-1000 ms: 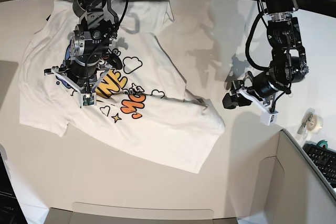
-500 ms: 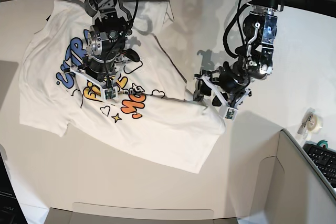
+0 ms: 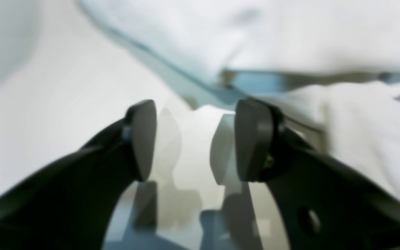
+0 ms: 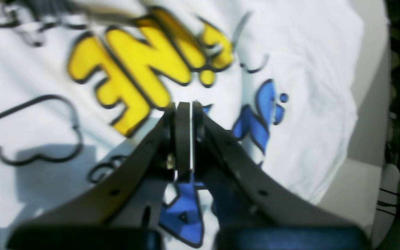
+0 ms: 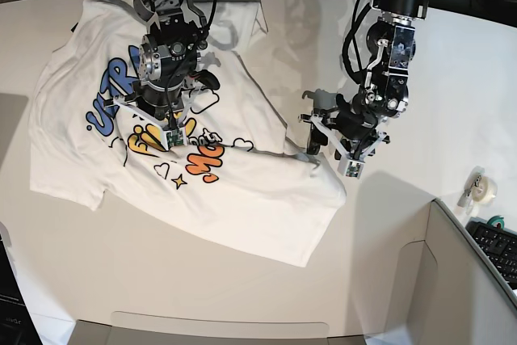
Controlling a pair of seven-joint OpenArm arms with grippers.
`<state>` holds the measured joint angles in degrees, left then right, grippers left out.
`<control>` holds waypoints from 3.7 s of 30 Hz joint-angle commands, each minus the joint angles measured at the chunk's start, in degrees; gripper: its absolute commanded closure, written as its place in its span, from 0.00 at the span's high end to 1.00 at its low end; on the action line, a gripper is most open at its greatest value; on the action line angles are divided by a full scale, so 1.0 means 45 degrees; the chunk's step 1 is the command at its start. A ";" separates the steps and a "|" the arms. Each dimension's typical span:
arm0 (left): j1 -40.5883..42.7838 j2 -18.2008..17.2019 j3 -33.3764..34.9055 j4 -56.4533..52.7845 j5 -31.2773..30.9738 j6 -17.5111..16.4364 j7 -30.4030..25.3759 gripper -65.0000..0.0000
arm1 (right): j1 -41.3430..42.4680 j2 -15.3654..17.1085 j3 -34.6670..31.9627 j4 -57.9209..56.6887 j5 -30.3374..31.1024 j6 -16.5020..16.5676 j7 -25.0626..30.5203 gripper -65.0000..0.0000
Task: Layout the t-shirt on the table in an organized manner, then fold the t-shirt properly
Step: 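Lower the left gripper onto the shirt beside the printed lettering, then drag the shirt with the right gripper toward the collar, left gripper pressing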
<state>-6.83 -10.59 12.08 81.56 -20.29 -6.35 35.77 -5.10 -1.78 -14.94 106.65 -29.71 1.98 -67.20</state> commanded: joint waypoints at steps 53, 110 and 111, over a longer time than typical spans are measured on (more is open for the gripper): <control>-0.1403 0.0702 -0.0056 -0.0493 -0.0130 0.0366 -0.0398 0.00 | 0.0128 -0.0005 0.0106 0.0183 -0.0264 -0.0059 0.0193 0.00; -0.1051 -0.3556 0.1859 0.3121 0.4461 0.0307 0.2767 0.03 | -0.0302 0.0327 0.0126 0.0632 -0.0264 -0.0117 0.0174 0.00; -0.0875 -0.3556 0.1702 0.3453 0.4461 0.0307 0.2767 0.03 | -0.0341 0.0327 0.0126 0.0749 -0.0264 -0.0117 0.0213 0.00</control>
<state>-9.72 -26.00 20.56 95.55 -0.69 -5.52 49.41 -7.01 -0.16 -14.48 109.10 -30.13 1.74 -66.89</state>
